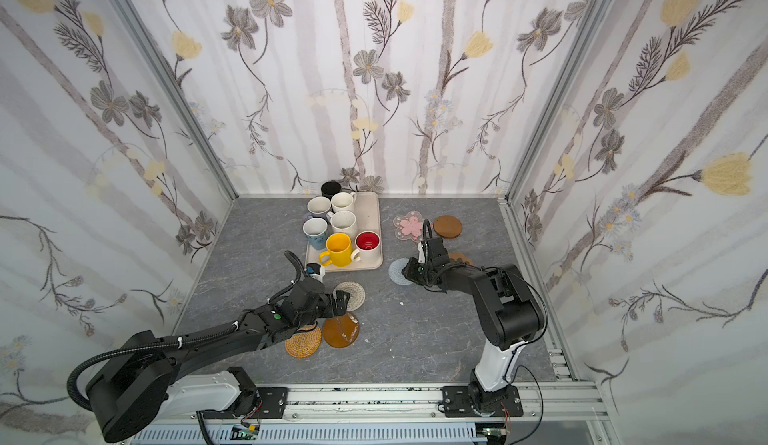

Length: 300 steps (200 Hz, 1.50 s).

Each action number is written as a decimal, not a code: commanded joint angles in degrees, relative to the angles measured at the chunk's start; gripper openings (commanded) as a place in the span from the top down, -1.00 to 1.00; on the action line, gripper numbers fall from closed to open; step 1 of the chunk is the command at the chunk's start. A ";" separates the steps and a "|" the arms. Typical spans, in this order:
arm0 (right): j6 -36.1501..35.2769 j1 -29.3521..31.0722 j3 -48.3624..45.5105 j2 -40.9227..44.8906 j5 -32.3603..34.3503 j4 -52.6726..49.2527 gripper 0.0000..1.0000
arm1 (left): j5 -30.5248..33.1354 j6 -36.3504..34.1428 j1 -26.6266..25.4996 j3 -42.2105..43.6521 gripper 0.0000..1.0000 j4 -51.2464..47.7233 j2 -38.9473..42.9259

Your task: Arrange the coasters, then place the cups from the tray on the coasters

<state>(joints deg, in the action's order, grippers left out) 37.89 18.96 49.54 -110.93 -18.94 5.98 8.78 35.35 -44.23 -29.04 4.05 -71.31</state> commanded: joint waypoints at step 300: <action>3.64 -10.68 2.87 5.48 -5.31 5.13 -0.09 | -3.35 -4.60 3.03 -4.93 -0.29 4.57 -11.35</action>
<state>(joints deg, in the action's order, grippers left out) 42.33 7.97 54.39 -108.68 -23.49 8.43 3.68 31.35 -40.49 -33.43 10.68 -82.65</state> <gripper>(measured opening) 0.512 0.642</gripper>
